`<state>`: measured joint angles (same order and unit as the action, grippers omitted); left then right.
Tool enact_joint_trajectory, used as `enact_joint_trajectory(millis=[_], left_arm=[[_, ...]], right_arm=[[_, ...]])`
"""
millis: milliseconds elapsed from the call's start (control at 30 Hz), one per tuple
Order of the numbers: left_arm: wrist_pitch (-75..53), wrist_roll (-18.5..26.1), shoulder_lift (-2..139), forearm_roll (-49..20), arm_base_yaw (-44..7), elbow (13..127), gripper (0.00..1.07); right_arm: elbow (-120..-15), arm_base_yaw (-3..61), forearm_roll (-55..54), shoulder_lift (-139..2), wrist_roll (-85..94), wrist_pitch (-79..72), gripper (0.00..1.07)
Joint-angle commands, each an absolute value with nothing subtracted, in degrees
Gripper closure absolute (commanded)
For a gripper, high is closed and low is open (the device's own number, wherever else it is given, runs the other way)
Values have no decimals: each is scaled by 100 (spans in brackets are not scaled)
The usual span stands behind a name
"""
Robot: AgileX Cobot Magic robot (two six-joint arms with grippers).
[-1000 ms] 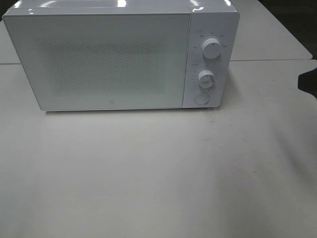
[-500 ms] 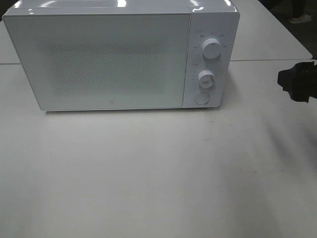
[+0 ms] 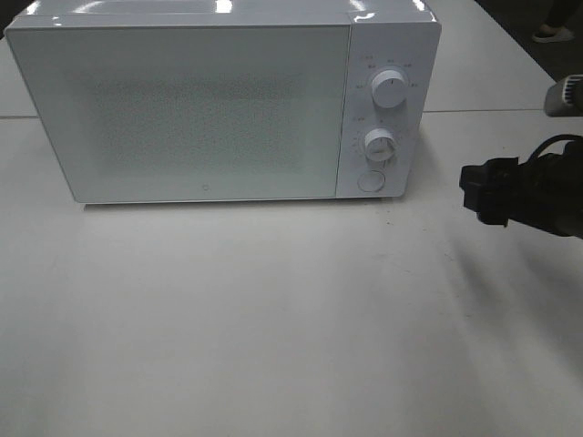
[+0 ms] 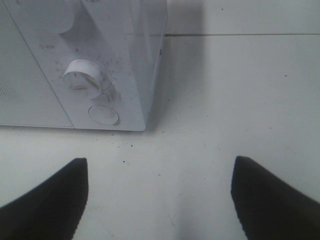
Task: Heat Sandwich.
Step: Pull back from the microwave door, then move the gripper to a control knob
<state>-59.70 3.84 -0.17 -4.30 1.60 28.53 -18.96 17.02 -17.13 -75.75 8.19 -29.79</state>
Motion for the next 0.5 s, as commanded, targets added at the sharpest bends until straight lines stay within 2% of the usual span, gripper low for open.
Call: enact_joint_trajectory(millis=[33, 133, 500], left_arm=[[-5942, 350, -189, -481, 172, 2842, 3], [-5942, 350, -189, -481, 172, 2842, 3], [-5942, 350, -189, -481, 172, 2842, 3]], right_arm=[[-1896, 2097, -2160, -7804, 1152, -3403, 31], [-1896, 2578, -2618, -8170, 1255, -3930, 31], [-1896, 3741, -3581, -9081, 1375, -5283, 31]])
